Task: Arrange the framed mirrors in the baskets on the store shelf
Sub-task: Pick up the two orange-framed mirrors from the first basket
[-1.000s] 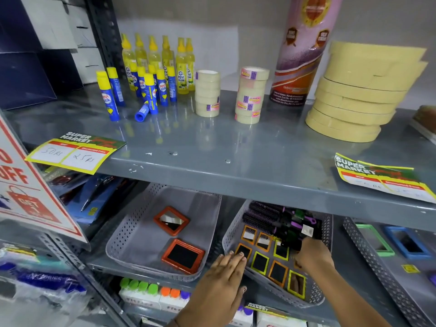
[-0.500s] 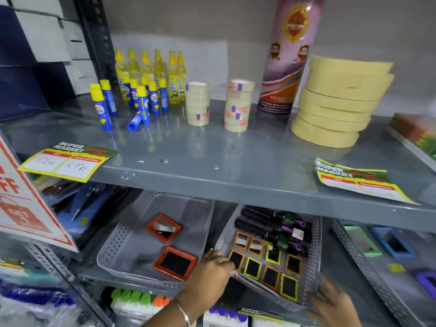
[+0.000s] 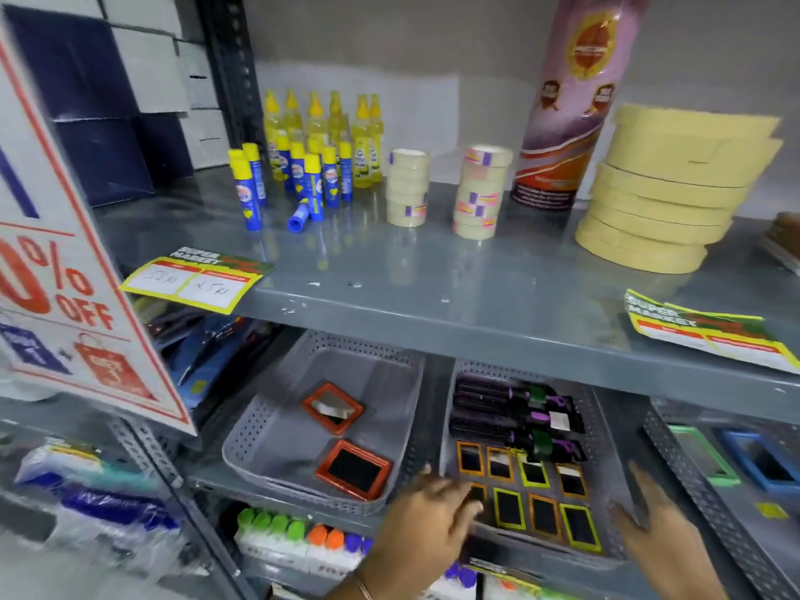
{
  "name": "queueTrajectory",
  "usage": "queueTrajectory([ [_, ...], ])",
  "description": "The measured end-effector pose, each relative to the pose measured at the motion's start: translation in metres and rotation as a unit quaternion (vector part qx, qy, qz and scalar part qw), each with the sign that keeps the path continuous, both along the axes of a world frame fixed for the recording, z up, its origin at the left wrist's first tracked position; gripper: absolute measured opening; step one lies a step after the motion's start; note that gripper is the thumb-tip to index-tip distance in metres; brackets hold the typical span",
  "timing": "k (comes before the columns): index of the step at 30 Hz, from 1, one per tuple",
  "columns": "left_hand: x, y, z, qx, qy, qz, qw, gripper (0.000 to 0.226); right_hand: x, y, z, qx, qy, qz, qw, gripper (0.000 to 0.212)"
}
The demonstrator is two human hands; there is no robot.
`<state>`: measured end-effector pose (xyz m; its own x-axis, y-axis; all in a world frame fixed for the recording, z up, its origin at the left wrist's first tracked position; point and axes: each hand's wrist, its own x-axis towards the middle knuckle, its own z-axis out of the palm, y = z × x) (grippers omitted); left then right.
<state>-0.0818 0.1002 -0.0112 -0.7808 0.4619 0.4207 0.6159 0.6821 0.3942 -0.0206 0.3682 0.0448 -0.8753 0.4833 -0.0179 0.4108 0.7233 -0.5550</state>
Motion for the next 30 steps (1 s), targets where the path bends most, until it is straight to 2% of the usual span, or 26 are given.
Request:
queueTrajectory([
  [1, -0.008, -0.012, 0.008, 0.031, -0.002, 0.03, 0.999, 0.041, -0.003, -0.019, 0.007, 0.037, 0.046, 0.014, 0.998, 0.049],
  [3, -0.032, -0.045, 0.018, 0.068, 0.03, 0.099, 0.992, 0.03, -0.018, -0.07, 0.024, 0.026, 0.105, 0.073, 0.991, 0.044],
  [5, -0.061, -0.082, 0.024, 0.084, 0.038, 0.17, 0.981, 0.02, -0.037, -0.12, 0.032, -0.011, 0.09, 0.206, 0.974, 0.035],
  [7, -0.092, -0.116, 0.026, 0.04, -0.034, 0.224, 0.973, 0.017, -0.063, -0.17, 0.029, -0.051, 0.048, 0.299, 0.952, 0.034],
  [10, -0.126, -0.146, 0.018, -0.015, -0.189, 0.274, 0.943, 0.026, -0.106, -0.221, 0.005, -0.056, -0.036, 0.351, 0.934, 0.033],
  [15, -0.148, -0.165, -0.013, -0.051, -0.231, 0.271, 0.933, 0.029, -0.139, -0.259, -0.023, 0.119, -0.176, 0.383, 0.899, 0.029],
  [18, -0.139, -0.167, -0.013, -0.01, -0.212, 0.257, 0.943, 0.026, -0.143, -0.267, -0.033, 0.181, -0.182, 0.386, 0.886, 0.032],
  [20, -0.124, -0.167, -0.005, 0.023, -0.208, 0.241, 0.948, 0.017, -0.144, -0.267, -0.032, 0.168, -0.168, 0.374, 0.897, 0.036],
  [22, -0.106, -0.172, 0.003, 0.039, -0.176, 0.244, 0.953, 0.04, -0.14, -0.263, -0.021, 0.119, -0.162, 0.355, 0.913, 0.043],
  [24, -0.086, -0.178, 0.009, 0.052, -0.122, 0.223, 0.966, 0.055, -0.132, -0.252, -0.004, 0.069, -0.141, 0.333, 0.93, 0.037],
  [26, -0.066, -0.179, 0.014, 0.072, -0.1, 0.188, 0.974, 0.06, -0.12, -0.233, 0.011, 0.035, -0.083, 0.305, 0.948, 0.028],
  [30, -0.037, -0.154, 0.023, 0.085, -0.104, 0.157, 0.978, 0.059, -0.08, -0.166, 0.026, 0.001, 0.025, 0.246, 0.969, 0.032],
])
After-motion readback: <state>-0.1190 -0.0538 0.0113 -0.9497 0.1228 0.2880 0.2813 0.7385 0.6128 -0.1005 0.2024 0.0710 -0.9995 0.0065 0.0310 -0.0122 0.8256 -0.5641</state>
